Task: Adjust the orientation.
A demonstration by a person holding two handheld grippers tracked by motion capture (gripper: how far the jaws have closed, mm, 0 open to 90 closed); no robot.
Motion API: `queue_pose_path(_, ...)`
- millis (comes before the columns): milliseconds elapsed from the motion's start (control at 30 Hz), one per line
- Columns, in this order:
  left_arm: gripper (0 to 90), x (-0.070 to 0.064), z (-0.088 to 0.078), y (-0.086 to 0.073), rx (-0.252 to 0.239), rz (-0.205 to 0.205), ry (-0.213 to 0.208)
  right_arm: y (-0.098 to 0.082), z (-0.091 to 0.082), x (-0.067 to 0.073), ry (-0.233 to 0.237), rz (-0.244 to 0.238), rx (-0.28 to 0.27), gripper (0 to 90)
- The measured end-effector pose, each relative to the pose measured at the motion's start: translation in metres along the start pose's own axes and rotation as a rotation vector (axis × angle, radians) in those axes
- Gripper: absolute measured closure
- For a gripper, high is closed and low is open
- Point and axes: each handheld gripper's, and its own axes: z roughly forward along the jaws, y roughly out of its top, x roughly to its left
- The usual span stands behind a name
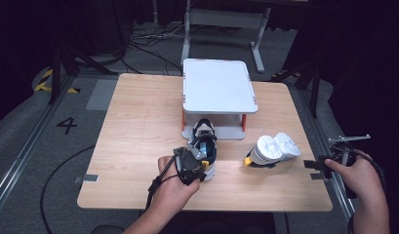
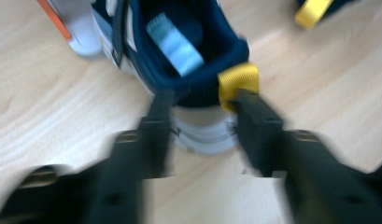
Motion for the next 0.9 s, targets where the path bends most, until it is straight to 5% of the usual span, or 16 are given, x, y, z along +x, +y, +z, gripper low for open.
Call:
queue_pose_path(167,89.8,-0.003,0.002,-0.002,-0.033,-0.011,0.038,-0.001,-0.001,-0.002,-0.003,-0.002,-0.007,27.8)
queue_pose_path(267,90.0,-0.006,0.003,-0.003,-0.035,-0.035,0.004,-0.002,-0.002,-0.001,-0.002,0.0,-0.004,27.8)
queue_pose_path(600,90.0,-0.021,0.021,-0.007,0.041,-0.001,-0.079,-0.002,0.0,0.0,-0.003,0.0,0.0,27.8)
queue_pose_path(900,90.0,-0.018,0.035,-0.007,0.031,0.008,-0.066,-0.006,-0.002,-0.001,-0.005,0.003,0.006,27.8)
